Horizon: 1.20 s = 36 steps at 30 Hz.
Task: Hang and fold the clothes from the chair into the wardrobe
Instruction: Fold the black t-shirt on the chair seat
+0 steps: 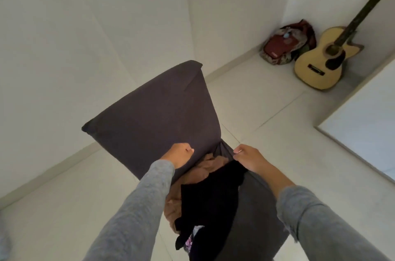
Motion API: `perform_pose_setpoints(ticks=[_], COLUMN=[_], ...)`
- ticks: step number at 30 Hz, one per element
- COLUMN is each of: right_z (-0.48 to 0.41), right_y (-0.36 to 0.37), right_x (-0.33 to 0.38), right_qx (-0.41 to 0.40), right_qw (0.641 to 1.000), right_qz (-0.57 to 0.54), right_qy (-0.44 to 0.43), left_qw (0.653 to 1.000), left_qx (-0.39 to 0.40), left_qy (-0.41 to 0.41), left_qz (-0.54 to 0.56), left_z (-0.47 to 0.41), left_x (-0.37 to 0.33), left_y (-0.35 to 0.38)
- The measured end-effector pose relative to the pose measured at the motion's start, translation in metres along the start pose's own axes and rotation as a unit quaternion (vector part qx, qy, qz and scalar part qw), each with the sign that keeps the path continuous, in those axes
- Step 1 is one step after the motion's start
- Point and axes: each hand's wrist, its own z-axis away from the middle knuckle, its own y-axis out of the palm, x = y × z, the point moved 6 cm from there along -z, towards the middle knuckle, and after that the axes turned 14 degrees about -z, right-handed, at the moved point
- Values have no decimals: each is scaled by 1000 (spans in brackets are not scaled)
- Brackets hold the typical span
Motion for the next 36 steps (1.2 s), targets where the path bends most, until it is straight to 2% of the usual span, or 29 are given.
perform_pose_setpoints(ticks=[6, 10, 13, 16, 20, 24, 27, 30, 33, 36], right_z=[-20, -45, -56, -64, -75, -81, -76, -62, -46, -35], right_y=[25, 59, 85, 103, 111, 111, 115, 115, 107, 96], right_x=[-90, -147, -189, -213, -220, -226, -224, -213, -192, -161], right_qx=[-26, -3, -8, -43, -81, -74, -70, -82, -89, -73], right_qw=[995, 992, 987, 984, 984, 985, 989, 979, 961, 959], right_qz=[-7, 0, -20, -41, 24, 53, 0, -114, -206, -232], right_qy=[91, 129, 161, 168, 158, 145, 134, 147, 162, 145], left_qw=[996, 992, 992, 993, 991, 998, 996, 996, 997, 997], left_qx=[77, 56, 83, 50, 2, 38, 52, 31, 26, 73], left_qy=[35, 98, 61, 56, 40, -6, -5, 35, 49, 16], left_qz=[-23, -54, -72, -96, -125, -49, -67, -79, -47, 9], left_z=[-41, -74, -91, -103, -111, -119, -112, -97, -80, -61], left_x=[1, 6, 20, 26, 30, 37, 35, 28, 20, 13], left_y=[92, 146, 198, 229, 242, 249, 248, 236, 216, 193])
